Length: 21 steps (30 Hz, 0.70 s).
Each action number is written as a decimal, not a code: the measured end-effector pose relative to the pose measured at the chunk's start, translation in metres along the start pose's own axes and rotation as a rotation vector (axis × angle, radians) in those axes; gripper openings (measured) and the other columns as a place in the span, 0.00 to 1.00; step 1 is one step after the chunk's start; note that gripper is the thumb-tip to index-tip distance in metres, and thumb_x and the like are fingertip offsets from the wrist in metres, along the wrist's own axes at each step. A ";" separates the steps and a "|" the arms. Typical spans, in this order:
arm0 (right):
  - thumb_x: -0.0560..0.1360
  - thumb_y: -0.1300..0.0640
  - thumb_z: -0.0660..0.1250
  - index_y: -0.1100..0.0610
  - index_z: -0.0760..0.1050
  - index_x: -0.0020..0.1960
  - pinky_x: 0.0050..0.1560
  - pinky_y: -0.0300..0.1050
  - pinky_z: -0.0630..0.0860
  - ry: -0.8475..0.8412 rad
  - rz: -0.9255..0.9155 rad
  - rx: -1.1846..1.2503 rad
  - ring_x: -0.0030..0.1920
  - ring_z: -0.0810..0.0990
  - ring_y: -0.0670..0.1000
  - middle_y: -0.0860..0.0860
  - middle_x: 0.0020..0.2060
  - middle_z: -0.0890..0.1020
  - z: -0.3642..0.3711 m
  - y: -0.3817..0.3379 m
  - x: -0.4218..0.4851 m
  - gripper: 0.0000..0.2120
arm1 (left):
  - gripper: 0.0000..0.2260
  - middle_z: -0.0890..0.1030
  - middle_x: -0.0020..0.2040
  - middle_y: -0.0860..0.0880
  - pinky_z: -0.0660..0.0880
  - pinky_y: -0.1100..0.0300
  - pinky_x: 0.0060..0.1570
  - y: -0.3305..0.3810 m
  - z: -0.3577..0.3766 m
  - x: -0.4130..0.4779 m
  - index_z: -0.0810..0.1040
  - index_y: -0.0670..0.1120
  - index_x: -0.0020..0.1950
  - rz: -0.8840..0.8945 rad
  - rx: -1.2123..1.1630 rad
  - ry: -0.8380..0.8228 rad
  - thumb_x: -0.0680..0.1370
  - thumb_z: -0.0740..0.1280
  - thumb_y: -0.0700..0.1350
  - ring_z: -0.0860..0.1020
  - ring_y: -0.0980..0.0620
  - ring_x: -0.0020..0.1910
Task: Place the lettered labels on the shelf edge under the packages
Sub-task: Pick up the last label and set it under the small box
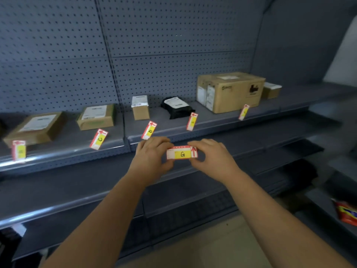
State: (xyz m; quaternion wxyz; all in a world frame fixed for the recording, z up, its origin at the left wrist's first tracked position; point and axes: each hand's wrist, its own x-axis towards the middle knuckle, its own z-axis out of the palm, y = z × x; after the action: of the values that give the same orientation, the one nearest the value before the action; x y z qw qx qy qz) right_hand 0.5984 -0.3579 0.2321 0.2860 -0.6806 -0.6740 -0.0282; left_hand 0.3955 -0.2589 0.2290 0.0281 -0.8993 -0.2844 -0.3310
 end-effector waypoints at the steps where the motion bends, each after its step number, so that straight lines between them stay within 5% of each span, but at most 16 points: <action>1: 0.72 0.46 0.68 0.46 0.72 0.67 0.57 0.50 0.68 0.013 0.016 -0.011 0.56 0.73 0.48 0.44 0.53 0.78 -0.011 0.009 -0.005 0.24 | 0.17 0.76 0.57 0.54 0.60 0.55 0.58 0.012 0.004 0.010 0.78 0.51 0.56 0.022 -0.018 0.000 0.69 0.65 0.54 0.71 0.54 0.59; 21: 0.73 0.47 0.66 0.45 0.71 0.68 0.59 0.49 0.71 0.102 0.362 -0.176 0.55 0.73 0.45 0.41 0.52 0.78 -0.126 0.229 -0.015 0.23 | 0.17 0.75 0.59 0.56 0.61 0.56 0.60 0.149 0.183 0.208 0.77 0.53 0.58 0.313 -0.302 -0.054 0.70 0.66 0.55 0.70 0.56 0.61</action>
State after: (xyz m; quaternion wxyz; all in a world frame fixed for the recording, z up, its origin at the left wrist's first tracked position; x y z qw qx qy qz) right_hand 0.8548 -0.4086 0.2508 0.2595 -0.8107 -0.5201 -0.0696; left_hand 0.7093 -0.2370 0.2339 -0.0636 -0.9350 -0.0893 -0.3372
